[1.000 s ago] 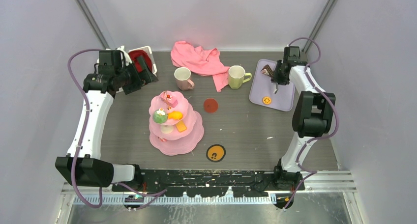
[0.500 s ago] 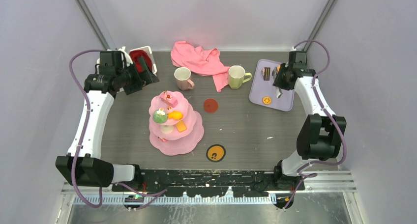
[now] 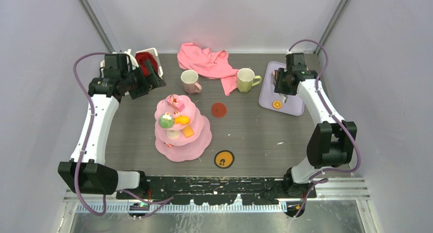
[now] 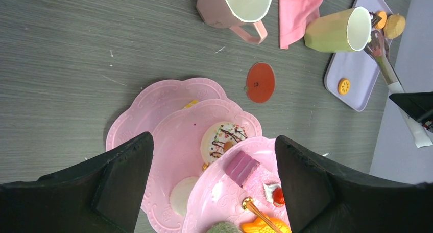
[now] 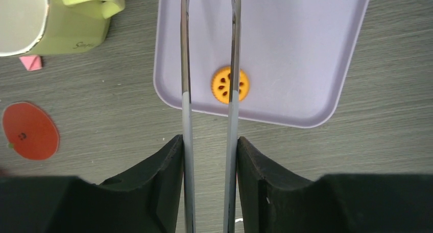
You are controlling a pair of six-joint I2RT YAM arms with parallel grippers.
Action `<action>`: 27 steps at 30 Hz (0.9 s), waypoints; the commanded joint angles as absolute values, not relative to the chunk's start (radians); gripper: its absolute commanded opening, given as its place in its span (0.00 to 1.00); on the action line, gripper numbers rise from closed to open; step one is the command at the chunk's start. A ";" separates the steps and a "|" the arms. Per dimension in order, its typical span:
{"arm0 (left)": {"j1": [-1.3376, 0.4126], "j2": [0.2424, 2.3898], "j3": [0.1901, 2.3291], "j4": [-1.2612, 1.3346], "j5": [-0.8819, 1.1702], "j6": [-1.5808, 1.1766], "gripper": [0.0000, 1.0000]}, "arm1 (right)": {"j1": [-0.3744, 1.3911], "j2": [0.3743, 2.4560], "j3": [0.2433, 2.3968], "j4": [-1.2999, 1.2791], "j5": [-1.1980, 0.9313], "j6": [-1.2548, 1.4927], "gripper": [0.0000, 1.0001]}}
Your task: Serve the afternoon tea
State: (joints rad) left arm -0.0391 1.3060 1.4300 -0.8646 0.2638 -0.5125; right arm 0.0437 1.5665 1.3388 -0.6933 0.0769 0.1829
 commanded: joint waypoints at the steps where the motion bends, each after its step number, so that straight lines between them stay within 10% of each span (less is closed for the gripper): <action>1: -0.035 1.286 1.437 -0.819 0.275 -0.492 0.88 | 0.034 1.558 1.365 -0.673 0.130 0.151 0.45; 27: -0.035 1.294 1.465 -0.848 0.262 -0.492 0.88 | 0.035 1.754 1.366 -0.575 0.069 0.065 0.47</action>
